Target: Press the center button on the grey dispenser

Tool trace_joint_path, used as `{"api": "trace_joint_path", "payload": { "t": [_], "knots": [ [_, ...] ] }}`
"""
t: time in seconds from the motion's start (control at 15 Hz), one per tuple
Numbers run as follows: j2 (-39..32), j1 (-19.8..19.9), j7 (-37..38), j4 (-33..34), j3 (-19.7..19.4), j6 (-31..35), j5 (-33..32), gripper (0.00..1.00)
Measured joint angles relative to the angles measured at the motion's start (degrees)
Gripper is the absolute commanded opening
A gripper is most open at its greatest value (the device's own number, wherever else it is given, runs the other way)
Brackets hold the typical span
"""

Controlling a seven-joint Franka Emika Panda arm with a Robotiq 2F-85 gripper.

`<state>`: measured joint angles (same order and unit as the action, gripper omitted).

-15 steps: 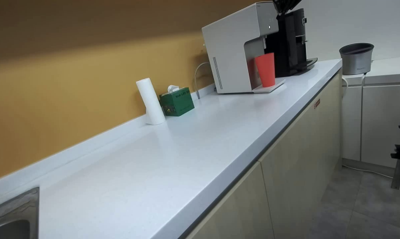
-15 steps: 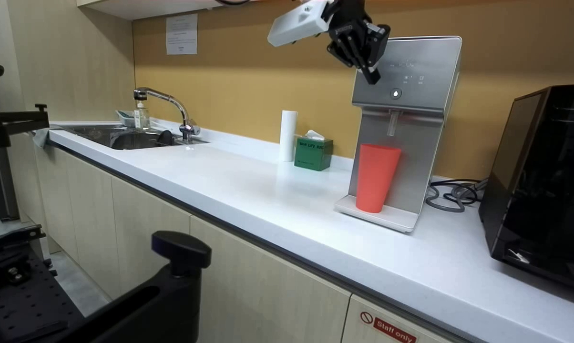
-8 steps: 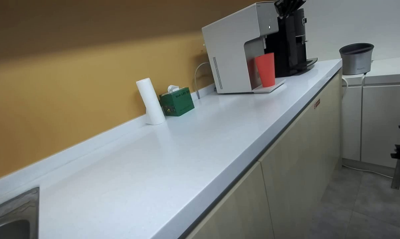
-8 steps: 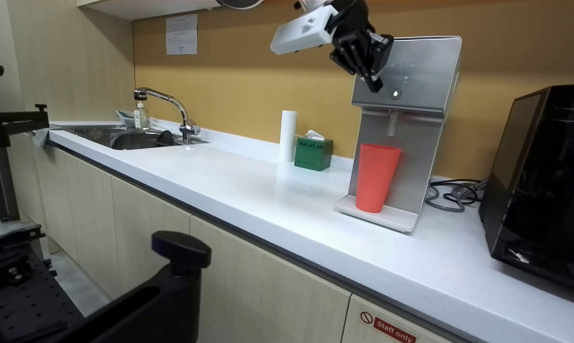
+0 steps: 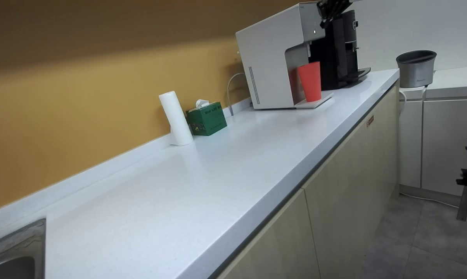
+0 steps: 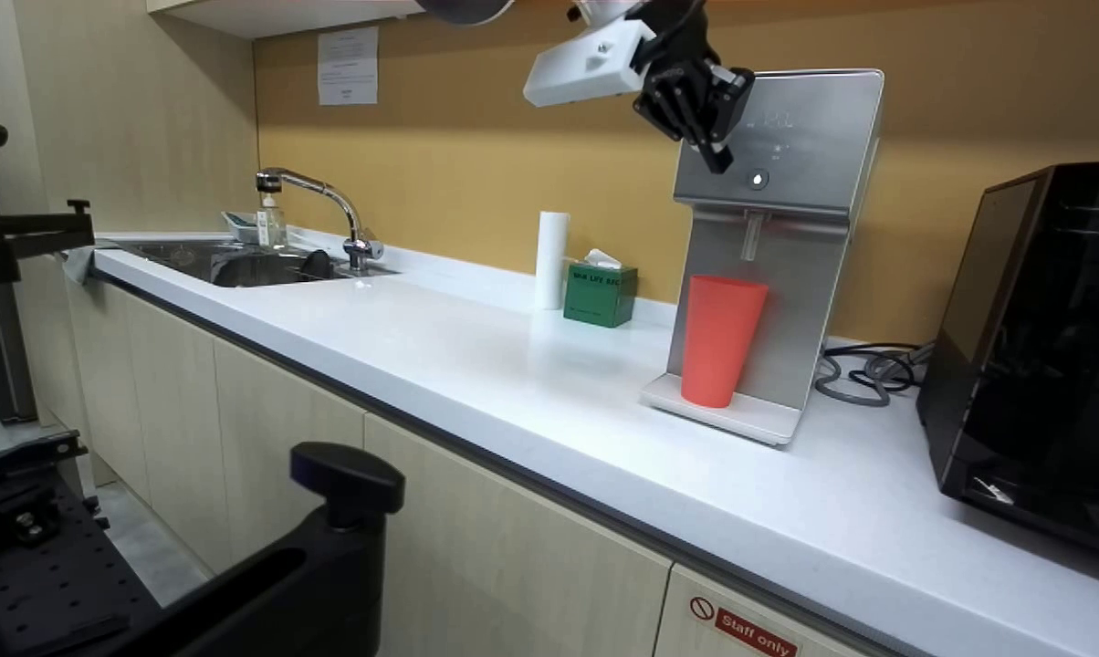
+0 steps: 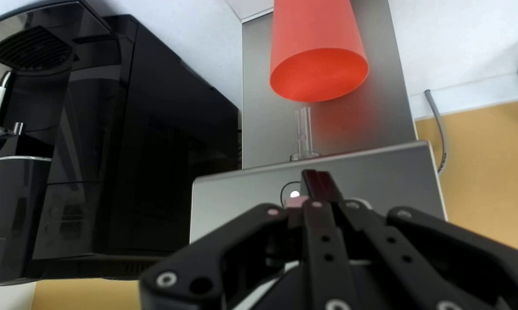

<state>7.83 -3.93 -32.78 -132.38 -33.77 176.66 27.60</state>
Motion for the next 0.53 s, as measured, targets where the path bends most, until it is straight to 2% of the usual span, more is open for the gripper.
{"api": "trace_joint_path", "payload": {
  "t": [0.53],
  "knots": [
    [-2.4,-3.8,-6.7,2.7,-4.3,-0.4,7.3,0.0]
  ]
}}
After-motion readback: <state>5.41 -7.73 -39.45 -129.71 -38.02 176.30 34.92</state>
